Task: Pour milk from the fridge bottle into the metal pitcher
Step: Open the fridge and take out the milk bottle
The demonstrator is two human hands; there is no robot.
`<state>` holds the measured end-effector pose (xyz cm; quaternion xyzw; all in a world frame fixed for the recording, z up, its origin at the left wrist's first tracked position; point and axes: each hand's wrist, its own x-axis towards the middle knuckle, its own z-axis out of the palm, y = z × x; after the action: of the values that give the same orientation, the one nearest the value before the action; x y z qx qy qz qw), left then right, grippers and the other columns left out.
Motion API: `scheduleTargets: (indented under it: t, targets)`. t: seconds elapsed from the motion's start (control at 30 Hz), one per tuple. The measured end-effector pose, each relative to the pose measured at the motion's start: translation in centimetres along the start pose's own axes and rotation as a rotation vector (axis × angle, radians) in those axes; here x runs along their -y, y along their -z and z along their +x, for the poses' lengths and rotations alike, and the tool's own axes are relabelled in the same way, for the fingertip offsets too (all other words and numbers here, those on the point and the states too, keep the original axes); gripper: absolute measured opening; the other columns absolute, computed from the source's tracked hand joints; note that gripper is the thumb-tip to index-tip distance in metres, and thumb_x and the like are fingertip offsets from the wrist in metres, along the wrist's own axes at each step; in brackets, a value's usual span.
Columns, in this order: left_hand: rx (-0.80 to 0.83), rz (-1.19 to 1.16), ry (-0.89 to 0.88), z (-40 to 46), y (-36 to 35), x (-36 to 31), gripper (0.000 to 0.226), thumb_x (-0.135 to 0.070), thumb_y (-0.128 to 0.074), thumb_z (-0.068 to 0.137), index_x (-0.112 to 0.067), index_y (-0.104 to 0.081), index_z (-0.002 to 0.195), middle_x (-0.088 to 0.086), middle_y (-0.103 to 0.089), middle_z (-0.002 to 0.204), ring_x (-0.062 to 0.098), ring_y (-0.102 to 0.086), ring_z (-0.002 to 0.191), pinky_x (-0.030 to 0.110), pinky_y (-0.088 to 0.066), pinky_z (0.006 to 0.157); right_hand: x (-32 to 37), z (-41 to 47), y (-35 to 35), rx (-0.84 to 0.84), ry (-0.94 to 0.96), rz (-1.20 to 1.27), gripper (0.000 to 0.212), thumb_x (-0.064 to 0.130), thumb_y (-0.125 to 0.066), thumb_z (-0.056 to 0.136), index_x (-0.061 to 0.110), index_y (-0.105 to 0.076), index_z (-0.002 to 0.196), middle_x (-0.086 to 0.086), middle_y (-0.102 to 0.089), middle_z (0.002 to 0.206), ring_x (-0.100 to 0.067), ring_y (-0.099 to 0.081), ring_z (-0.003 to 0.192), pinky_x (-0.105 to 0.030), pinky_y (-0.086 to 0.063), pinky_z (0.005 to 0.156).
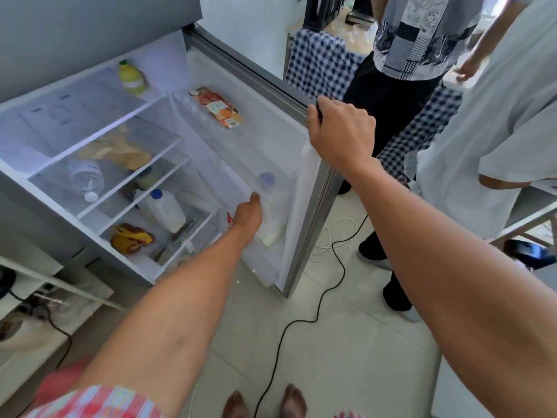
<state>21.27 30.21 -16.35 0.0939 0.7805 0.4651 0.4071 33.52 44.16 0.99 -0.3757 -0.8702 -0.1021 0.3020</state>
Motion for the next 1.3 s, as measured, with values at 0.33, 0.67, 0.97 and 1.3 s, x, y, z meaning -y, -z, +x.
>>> scheduleTargets:
  t: [0.33,0.67,0.97,1.3]
  targets:
    - [-0.006,-0.486,0.079,-0.2,-1.4,1.0,0.098,-0.102,-0.038,0.052,-0.020,-0.071,0.094,0.002,-0.069,0.089,0.021,-0.062,0.083,0.037,-0.049,0.099,0.2,0.1,-0.4,-0.035,-0.018,0.002,0.041,0.042,-0.036,0.105,0.017,-0.054,0.077,0.004,-0.058,0.066,-0.019,-0.045,0.052,-0.029,-0.027,0.057]
    - [-0.307,-0.998,0.142,-1.9,-0.3,1.8,0.086,-0.088,-0.070,0.053,-0.016,-0.072,0.100,0.005,-0.061,0.073,0.022,-0.061,0.072,0.045,-0.053,0.099,0.3,0.0,0.2,-0.040,-0.022,0.012,0.040,0.042,-0.037,0.104,0.018,-0.048,0.074,0.006,-0.053,0.064,-0.017,-0.042,0.050,-0.028,-0.019,0.051]
    - [-0.423,-0.877,-0.055,-5.4,4.0,-0.4,0.063,-0.073,-0.047,0.093,-0.015,-0.059,0.071,-0.001,-0.063,0.060,0.018,-0.061,0.058,0.027,-0.050,0.058,0.6,-0.3,1.1,0.006,0.003,0.063,0.039,0.040,-0.034,0.106,0.017,-0.050,0.080,0.001,-0.060,0.073,-0.020,-0.049,0.058,-0.031,-0.030,0.059]
    - [-0.589,-0.533,-0.270,-9.5,8.4,-2.9,0.033,-0.043,-0.055,0.102,-0.013,-0.063,0.091,0.000,-0.066,0.083,0.011,-0.062,0.071,0.026,-0.050,0.063,2.9,-1.6,2.9,0.063,0.023,0.075,0.037,0.032,-0.034,0.108,0.013,-0.050,0.081,-0.002,-0.053,0.070,-0.024,-0.050,0.058,-0.030,-0.026,0.053]
